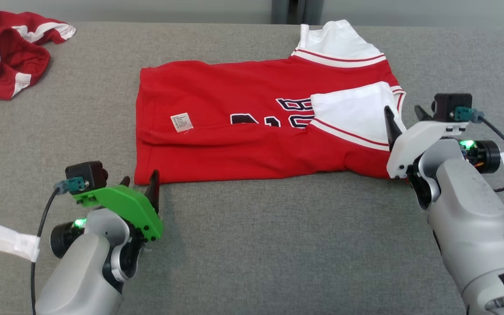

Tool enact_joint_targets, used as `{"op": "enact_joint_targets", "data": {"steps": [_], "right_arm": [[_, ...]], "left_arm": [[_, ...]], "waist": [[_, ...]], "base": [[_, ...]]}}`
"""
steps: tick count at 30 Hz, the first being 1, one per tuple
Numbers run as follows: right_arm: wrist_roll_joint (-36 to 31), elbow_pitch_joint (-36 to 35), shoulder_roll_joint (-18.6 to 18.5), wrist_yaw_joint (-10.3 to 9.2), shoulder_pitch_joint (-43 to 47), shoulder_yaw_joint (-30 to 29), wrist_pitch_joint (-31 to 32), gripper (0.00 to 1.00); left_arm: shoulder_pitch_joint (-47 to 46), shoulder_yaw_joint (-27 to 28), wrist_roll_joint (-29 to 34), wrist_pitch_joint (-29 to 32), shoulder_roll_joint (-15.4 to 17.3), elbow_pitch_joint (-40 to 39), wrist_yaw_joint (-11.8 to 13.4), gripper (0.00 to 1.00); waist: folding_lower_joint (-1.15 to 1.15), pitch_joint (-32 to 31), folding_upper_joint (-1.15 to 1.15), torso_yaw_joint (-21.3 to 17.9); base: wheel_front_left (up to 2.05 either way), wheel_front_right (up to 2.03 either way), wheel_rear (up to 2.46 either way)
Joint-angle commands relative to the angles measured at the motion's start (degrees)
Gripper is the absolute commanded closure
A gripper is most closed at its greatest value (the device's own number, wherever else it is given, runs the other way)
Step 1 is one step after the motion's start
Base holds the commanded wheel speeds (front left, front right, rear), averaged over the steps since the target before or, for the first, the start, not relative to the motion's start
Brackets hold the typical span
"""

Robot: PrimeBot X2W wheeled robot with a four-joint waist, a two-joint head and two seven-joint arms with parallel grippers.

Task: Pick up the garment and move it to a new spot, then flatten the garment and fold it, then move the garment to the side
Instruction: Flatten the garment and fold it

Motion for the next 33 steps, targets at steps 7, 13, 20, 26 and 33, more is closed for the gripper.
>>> {"op": "enact_joint_targets", "data": {"steps": [7, 13, 20, 26, 33], "right_arm": [[3.2, -11.5, -1.8, 0.0, 9.6, 2.6, 3.9, 0.0], [4.4, -21.8, -2.4, 0.0, 16.3, 1.5, 8.7, 0.0], [3.9, -30.7, -1.0, 0.0, 21.3, 0.0, 13.6, 0.0], [3.5, -32.5, 0.4, 0.0, 21.9, -1.3, 16.1, 0.0], [3.8, -29.0, 1.7, 0.0, 21.6, -2.4, 19.0, 0.06]], "left_arm": [[3.6, 5.1, -5.3, -0.1, -0.5, -1.3, 3.0, 0.0], [3.0, 8.0, -8.9, -0.9, -2.1, -0.3, 2.6, 0.0], [1.1, 8.9, -9.9, -1.5, -3.1, 2.6, 1.8, 0.67], [-0.6, 9.2, -10.0, -3.0, -3.6, 4.4, 0.8, 1.0], [-0.8, 8.9, -9.8, -4.4, -3.8, 5.4, -0.5, 1.0]], "waist": [[0.0, 1.7, 0.0, -2.1], [0.0, 2.6, 0.0, -3.3], [0.0, 3.7, 0.0, -3.9], [0.0, 4.6, 0.0, -3.6], [0.0, 4.4, 0.0, -1.9]], "base": [[0.0, 0.0, 0.0], [0.0, 0.0, 0.0], [0.0, 0.0, 0.0], [0.0, 0.0, 0.0], [0.0, 0.0, 0.0]]}}
